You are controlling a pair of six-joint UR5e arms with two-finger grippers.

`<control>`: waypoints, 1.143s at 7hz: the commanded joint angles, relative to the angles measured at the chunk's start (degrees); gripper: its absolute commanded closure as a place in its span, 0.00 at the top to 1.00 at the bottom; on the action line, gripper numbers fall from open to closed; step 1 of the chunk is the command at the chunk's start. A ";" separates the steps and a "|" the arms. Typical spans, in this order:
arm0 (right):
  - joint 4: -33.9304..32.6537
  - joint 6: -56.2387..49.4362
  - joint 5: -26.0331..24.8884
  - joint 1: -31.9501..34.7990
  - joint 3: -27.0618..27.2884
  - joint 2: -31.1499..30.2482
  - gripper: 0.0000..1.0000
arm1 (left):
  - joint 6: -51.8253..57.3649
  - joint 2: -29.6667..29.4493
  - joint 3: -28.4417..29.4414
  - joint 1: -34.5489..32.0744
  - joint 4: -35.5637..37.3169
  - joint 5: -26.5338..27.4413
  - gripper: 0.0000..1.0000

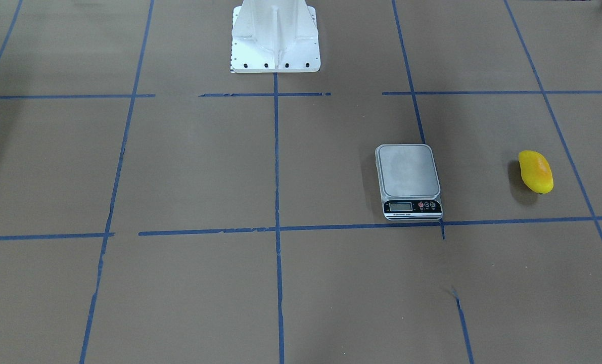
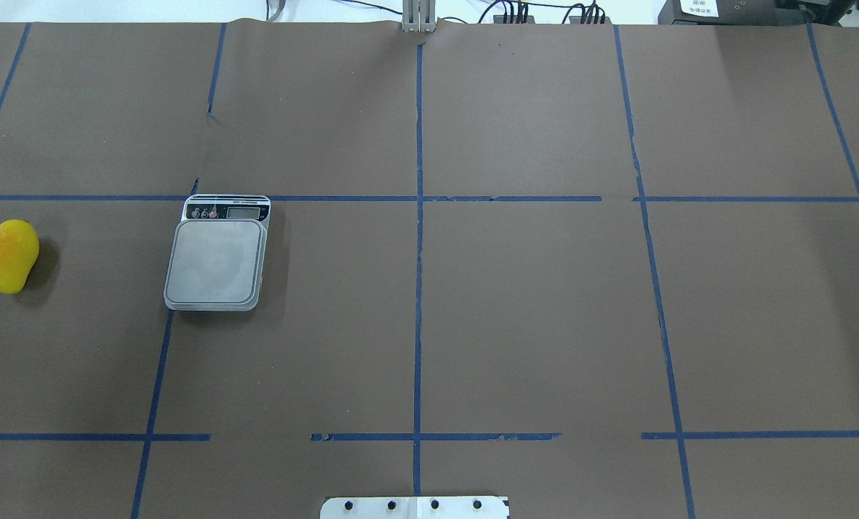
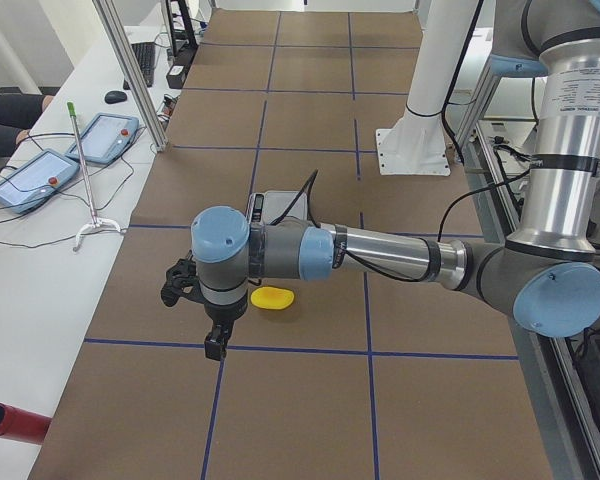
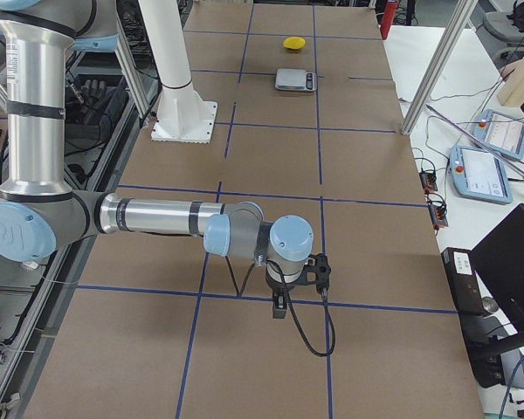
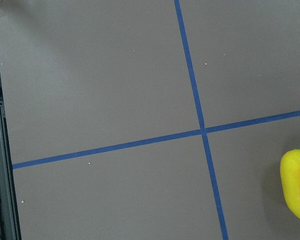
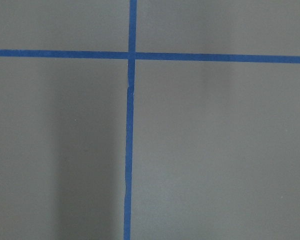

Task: Weigh mango
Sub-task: 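Move the left gripper toward the yellow mango at the table edge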

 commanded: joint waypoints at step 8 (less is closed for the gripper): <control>0.00 0.00 0.00 0.00 0.00 0.02 1.00 | -0.26 1.24 -0.42 1.51 -1.90 0.00 1.00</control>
